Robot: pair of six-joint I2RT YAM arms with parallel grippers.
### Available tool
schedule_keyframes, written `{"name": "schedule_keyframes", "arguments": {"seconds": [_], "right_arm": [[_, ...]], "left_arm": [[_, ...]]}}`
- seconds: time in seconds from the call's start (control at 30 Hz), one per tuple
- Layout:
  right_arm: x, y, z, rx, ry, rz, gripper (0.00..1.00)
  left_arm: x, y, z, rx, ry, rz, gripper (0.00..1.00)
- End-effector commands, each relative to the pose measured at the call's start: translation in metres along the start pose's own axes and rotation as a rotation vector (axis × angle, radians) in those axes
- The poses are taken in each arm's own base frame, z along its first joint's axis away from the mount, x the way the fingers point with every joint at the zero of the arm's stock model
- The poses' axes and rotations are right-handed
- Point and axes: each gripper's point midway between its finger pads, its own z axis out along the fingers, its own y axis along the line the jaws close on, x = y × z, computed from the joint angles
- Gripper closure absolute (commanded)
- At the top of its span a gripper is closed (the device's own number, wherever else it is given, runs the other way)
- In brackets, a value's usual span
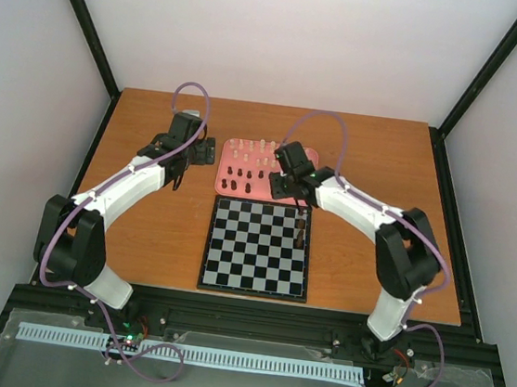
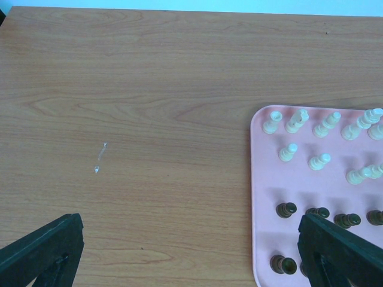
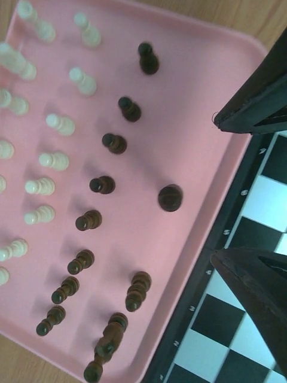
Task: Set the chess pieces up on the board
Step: Pick up the chess piece from the storage box.
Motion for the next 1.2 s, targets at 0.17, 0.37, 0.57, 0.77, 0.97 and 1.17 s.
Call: {"name": "schedule_keyframes", "arguments": {"seconds": [0.17, 0.37, 0.57, 0.77, 0.97, 1.17], "right_arm": [[-0.009, 0.005, 0.052, -0.054, 0.05, -0.024, 0.49], [-0.008, 0.001, 0.073, -0.071, 0.076, -0.02, 0.51], [-0.009, 0.007, 0.084, -0.105, 0.092, -0.023, 0.55], [-0.006, 0.009, 0.087, -0.112, 0.108, -0.018, 0.7], [0.0, 0.007, 0.084, -0.109, 0.123, -0.014, 0.7], [0.005, 0.006, 0.082, -0.111, 0.13, -0.008, 0.69]], "left_arm": [[-0.017, -0.002, -0.004, 0.006, -0.035, -0.014, 0.0], [-0.016, -0.001, -0.001, -0.006, -0.029, -0.01, 0.0], [-0.014, -0.001, 0.003, -0.012, -0.021, -0.005, 0.0], [-0.014, -0.001, 0.004, -0.014, -0.02, -0.003, 0.0], [-0.013, -0.002, 0.006, -0.013, -0.015, -0.001, 0.0], [-0.013, -0.002, 0.006, -0.015, -0.014, -0.001, 0.0]]}}
